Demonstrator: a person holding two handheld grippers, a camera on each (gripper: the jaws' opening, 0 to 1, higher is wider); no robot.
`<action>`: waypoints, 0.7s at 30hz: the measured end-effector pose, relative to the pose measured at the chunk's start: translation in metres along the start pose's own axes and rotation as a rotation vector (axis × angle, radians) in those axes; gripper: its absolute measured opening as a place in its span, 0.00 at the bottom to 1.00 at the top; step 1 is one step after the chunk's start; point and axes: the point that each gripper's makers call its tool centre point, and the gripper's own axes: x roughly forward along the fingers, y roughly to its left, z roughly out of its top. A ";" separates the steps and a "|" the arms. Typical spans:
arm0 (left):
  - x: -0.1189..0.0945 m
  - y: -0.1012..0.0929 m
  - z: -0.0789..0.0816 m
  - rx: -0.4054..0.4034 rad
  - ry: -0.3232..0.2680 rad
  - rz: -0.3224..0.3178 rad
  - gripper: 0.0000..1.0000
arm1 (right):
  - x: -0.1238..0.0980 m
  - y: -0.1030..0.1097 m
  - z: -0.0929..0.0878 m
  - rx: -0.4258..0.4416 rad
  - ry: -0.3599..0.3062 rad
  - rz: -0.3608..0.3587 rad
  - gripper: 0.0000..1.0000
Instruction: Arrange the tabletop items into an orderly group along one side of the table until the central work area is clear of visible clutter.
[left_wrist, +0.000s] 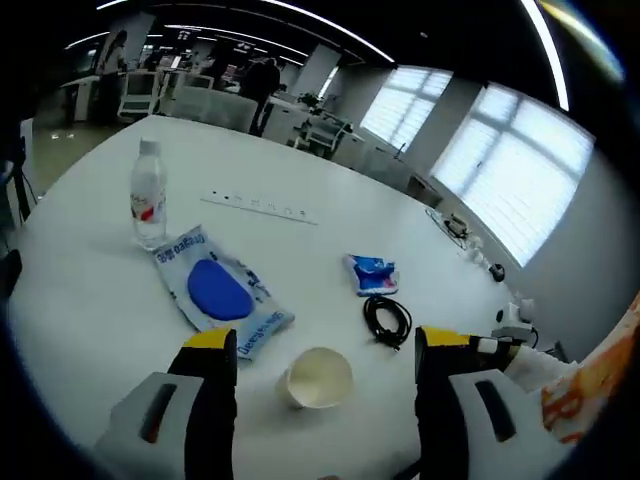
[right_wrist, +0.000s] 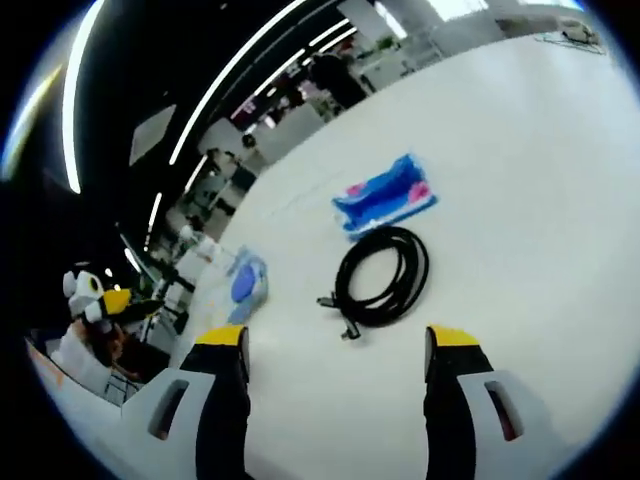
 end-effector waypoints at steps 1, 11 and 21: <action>-0.001 0.003 -0.003 -0.004 0.009 0.006 0.73 | 0.001 0.002 0.001 -0.003 0.001 0.005 0.70; -0.011 0.020 -0.007 -0.046 0.008 0.028 0.70 | 0.013 0.017 0.001 -0.054 0.056 0.034 0.69; -0.015 0.046 -0.013 -0.105 -0.005 0.062 0.68 | 0.022 0.027 -0.005 -0.070 0.117 0.050 0.65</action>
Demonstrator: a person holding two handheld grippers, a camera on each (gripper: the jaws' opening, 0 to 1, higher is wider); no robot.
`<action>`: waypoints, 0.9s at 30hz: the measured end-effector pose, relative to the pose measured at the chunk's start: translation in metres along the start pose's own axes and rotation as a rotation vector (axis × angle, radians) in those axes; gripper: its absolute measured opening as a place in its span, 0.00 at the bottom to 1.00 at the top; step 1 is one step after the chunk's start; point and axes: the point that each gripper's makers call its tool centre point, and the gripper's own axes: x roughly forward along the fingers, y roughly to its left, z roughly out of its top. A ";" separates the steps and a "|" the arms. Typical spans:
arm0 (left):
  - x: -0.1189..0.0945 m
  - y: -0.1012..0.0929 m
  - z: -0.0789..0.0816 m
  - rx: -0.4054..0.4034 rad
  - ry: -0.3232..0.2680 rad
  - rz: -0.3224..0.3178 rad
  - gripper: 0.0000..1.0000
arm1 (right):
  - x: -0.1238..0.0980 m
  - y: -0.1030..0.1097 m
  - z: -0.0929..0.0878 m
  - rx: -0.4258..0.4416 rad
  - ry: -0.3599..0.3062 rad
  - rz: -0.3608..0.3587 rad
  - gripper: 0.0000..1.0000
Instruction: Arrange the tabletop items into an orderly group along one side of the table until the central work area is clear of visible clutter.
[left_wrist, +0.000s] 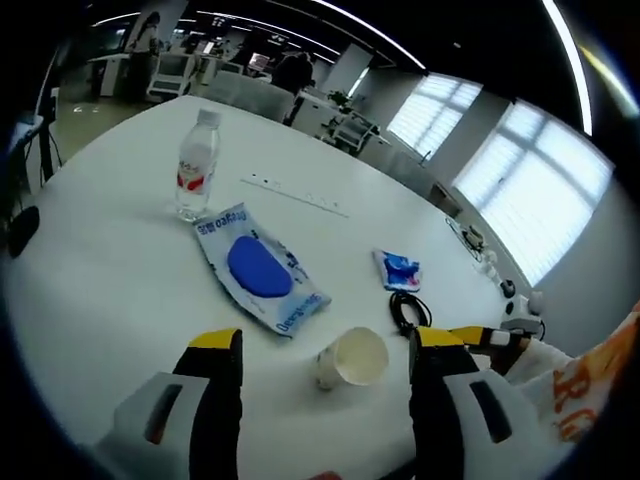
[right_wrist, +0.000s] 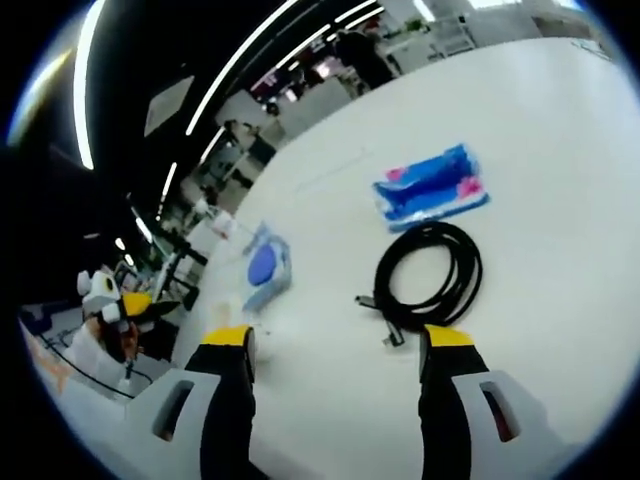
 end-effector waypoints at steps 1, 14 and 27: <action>0.000 0.002 0.000 -0.001 0.002 0.001 0.67 | 0.001 0.001 0.000 -0.001 0.004 0.000 0.64; 0.008 0.030 0.011 0.030 0.022 0.042 0.66 | 0.007 0.017 -0.004 -0.024 0.070 0.020 0.59; 0.031 0.064 0.035 0.226 0.118 0.042 0.61 | 0.038 0.047 -0.001 0.041 0.140 0.096 0.54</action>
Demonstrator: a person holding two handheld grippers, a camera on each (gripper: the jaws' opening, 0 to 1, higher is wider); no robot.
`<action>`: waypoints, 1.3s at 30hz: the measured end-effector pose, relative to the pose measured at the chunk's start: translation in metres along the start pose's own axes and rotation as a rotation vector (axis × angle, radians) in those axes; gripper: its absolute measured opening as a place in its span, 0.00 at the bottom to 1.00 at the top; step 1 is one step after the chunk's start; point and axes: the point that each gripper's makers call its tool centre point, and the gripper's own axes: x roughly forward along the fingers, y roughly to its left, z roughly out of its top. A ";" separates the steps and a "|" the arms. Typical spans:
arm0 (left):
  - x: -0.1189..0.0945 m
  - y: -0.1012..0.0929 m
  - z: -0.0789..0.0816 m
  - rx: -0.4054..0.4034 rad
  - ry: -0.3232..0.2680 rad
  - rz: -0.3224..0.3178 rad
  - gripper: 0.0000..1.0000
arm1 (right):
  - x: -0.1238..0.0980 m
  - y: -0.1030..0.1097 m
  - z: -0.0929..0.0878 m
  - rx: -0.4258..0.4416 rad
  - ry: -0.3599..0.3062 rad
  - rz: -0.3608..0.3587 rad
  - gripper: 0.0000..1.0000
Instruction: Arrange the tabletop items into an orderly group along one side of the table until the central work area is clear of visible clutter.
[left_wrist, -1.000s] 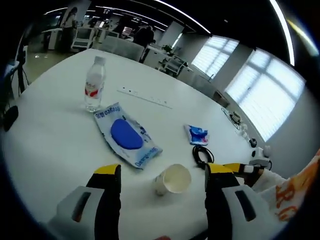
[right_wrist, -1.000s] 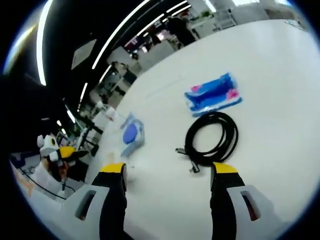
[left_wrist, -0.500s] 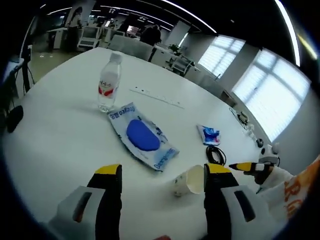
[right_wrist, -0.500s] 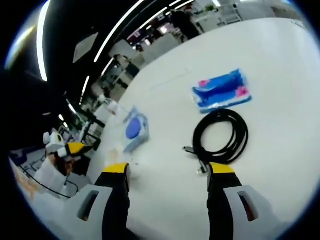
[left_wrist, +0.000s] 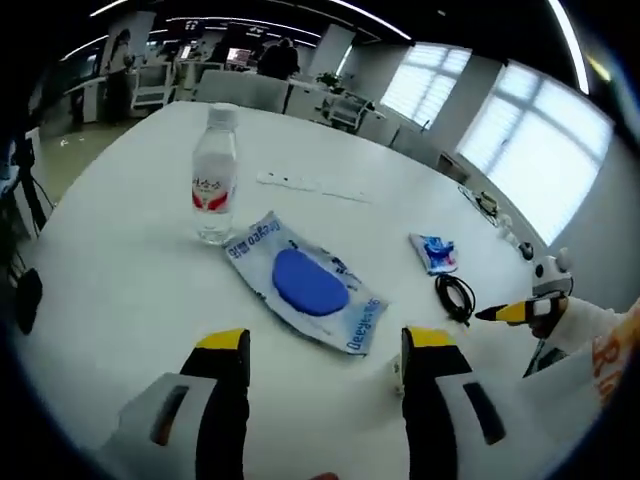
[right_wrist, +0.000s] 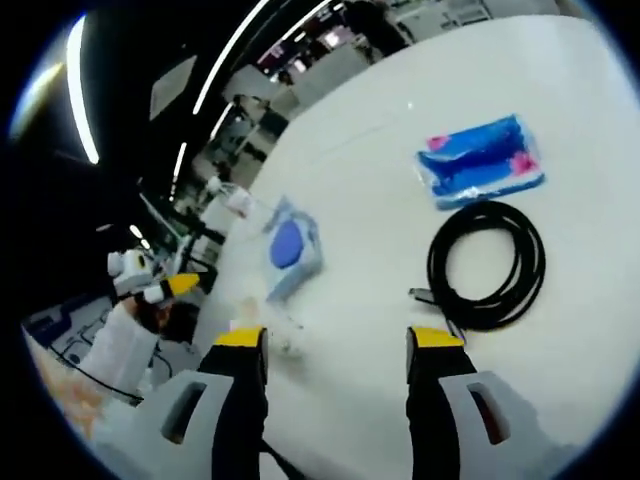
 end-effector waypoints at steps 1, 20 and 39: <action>0.003 0.006 0.004 0.032 0.014 0.009 0.61 | 0.003 0.003 0.003 0.003 -0.003 0.005 0.54; 0.098 0.069 0.026 -0.006 0.050 0.027 0.53 | 0.086 0.036 -0.004 0.174 0.170 0.101 0.47; 0.123 0.107 0.020 -0.241 -0.063 0.156 0.20 | 0.155 0.048 -0.006 0.371 0.250 0.121 0.41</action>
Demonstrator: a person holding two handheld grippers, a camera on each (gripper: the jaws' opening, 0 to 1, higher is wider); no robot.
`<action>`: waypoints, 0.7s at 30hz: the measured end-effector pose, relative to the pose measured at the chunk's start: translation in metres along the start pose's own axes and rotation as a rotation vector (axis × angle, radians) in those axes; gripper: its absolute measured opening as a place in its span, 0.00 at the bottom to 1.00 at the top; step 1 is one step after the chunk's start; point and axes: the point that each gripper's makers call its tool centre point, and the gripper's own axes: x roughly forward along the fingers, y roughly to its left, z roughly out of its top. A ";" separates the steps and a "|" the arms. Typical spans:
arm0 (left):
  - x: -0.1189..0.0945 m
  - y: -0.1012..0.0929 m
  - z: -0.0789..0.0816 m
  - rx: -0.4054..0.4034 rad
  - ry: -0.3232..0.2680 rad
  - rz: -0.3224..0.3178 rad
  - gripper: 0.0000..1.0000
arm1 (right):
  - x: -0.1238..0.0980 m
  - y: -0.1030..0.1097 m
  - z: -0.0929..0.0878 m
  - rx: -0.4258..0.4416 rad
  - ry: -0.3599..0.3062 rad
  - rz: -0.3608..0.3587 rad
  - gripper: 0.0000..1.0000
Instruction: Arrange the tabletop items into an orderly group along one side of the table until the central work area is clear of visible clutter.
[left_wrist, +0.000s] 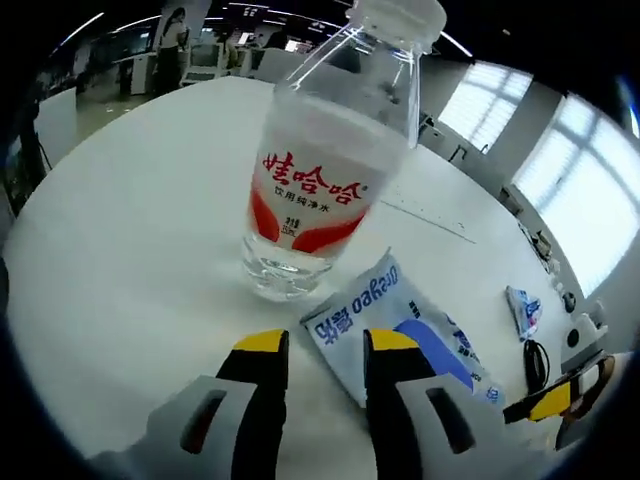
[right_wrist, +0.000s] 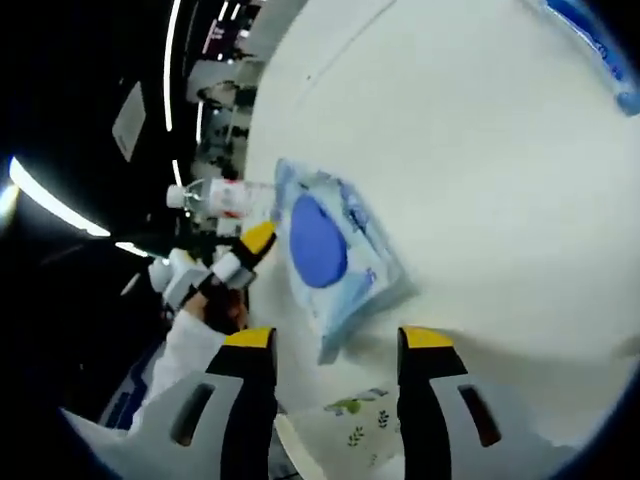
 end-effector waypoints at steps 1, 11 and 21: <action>0.001 0.002 -0.003 -0.006 -0.006 -0.001 0.14 | 0.002 0.000 0.000 -0.005 0.005 0.003 0.38; -0.003 0.009 -0.013 -0.110 -0.022 -0.018 0.00 | 0.005 -0.011 0.008 0.007 -0.037 -0.065 0.05; -0.032 -0.012 -0.007 -0.172 -0.064 -0.076 0.00 | -0.029 -0.003 0.043 -0.102 -0.180 -0.052 0.00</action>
